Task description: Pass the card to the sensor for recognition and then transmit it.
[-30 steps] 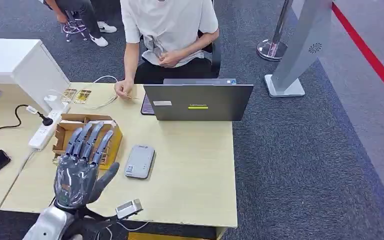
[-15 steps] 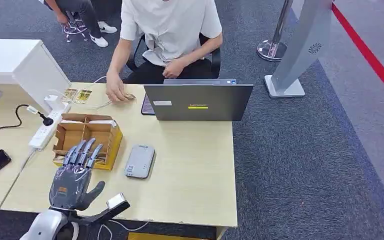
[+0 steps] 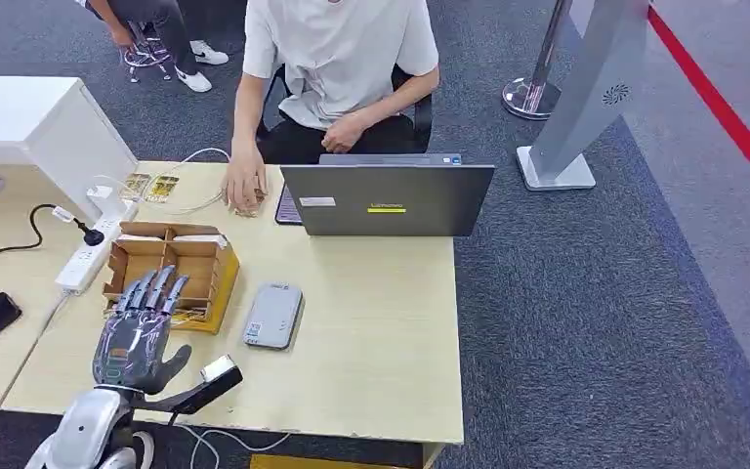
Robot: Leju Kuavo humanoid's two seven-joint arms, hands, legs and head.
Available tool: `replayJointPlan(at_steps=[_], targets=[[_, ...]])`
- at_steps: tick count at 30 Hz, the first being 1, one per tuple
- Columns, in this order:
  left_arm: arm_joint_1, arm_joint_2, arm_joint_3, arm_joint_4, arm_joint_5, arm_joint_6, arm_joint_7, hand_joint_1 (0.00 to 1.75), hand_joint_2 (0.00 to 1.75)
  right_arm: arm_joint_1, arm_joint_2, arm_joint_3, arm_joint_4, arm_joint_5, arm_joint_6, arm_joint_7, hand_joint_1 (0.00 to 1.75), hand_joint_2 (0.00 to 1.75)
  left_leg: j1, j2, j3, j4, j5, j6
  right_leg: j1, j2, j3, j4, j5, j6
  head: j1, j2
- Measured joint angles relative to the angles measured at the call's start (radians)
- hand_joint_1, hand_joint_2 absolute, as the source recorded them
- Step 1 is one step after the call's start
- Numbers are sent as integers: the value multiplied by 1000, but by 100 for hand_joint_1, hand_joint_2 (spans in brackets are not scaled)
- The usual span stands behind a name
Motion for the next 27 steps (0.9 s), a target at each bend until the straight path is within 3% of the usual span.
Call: replayJointPlan(at_steps=[17, 27], targets=[[-83, -14, 43, 79, -17, -15, 7, 0, 175, -2, 0, 0, 0, 11, 1, -4, 0, 175, 0, 0, 0, 0, 0, 0, 0, 0, 0, 0, 0, 0, 0, 0], [-99, -13, 128, 149, -12, -10, 10, 0, 175, -4, 0, 0, 0, 19, 8, 0, 0, 175, 0, 0, 0, 0, 0, 0, 0, 0, 0, 0, 0, 0, 0, 0]])
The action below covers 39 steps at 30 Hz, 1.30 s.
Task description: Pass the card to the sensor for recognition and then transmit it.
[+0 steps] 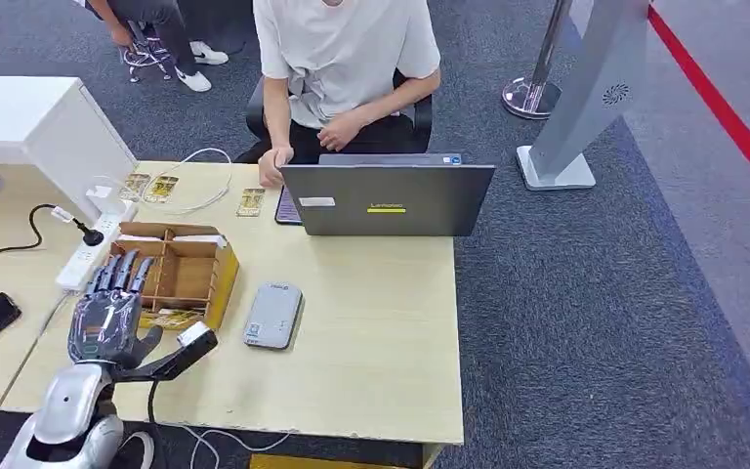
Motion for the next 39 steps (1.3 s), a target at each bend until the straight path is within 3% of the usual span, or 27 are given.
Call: replayJointPlan(at_steps=[24, 39], targets=[[0, 0, 60, 70, 2, 3, -1, 0, 175, 0, 0, 0, 0, 7, 5, -5, 0, 175, 0, 0, 0, 0, 0, 0, 0, 0, 0, 0, 0, 0, 0, 0], [2, -21, 60, 97, -32, 109, -79, 0, 175, 3, 10, -11, -16, -16, 44, -24, 0, 175, 0, 0, 0, 0, 0, 0, 0, 0, 0, 0, 0, 0, 0, 0]])
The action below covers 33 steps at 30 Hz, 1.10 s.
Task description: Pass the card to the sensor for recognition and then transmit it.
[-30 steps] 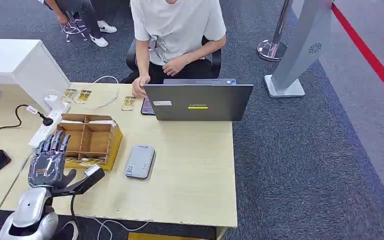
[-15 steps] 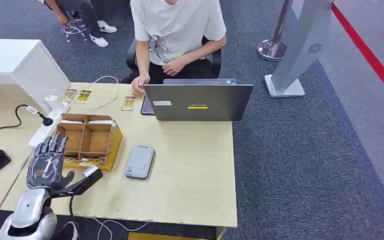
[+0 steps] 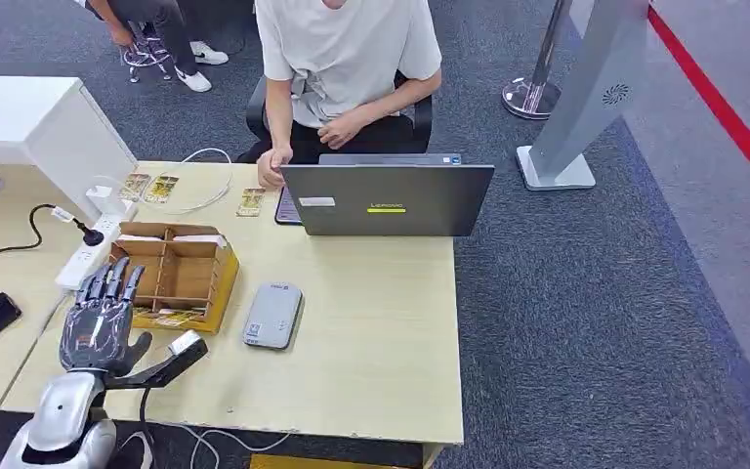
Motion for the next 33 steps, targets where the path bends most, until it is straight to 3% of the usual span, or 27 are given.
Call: replayJointPlan(at_steps=[9, 33], targets=[[2, -9, -32, 13, -11, 71, -39, 0, 175, 0, 6, -9, -5, 7, 2, -9, 0, 175, 0, 0, 0, 0, 0, 0, 0, 0, 0, 0, 0, 0, 0, 0], [12, -18, -114, -25, -28, 40, -33, 0, 175, 0, 10, -15, -9, 9, 1, -6, 0, 175, 0, 0, 0, 0, 0, 0, 0, 0, 0, 0, 0, 0, 0, 0]])
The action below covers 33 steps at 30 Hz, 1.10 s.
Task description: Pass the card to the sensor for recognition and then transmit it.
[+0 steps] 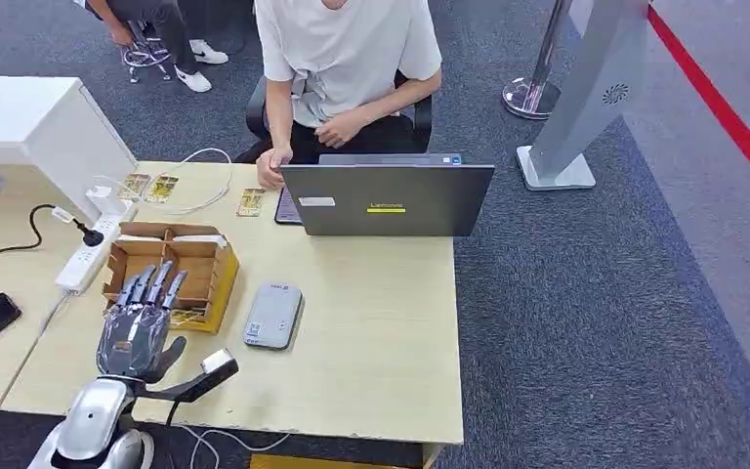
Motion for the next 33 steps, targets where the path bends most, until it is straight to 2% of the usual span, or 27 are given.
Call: replayJointPlan(at_steps=[11, 21, 33], targets=[[0, 0, -13, 0, 0, -3, 3, 0, 175, 0, 0, -8, -2, -3, 0, 0, 0, 175, 0, 0, 0, 0, 0, 0, 0, 0, 0, 0, 0, 0, 0, 0], [-1, -2, -13, 0, -10, -18, 71, 0, 175, 0, 0, -14, -2, 0, 0, 1, 0, 175, 0, 0, 0, 0, 0, 0, 0, 0, 0, 0, 0, 0, 0, 0], [-3, -10, -13, 0, -11, -29, 72, 0, 175, -1, 0, -16, -5, 2, 0, 0, 0, 175, 0, 0, 0, 0, 0, 0, 0, 0, 0, 0, 0, 0, 0, 0]])
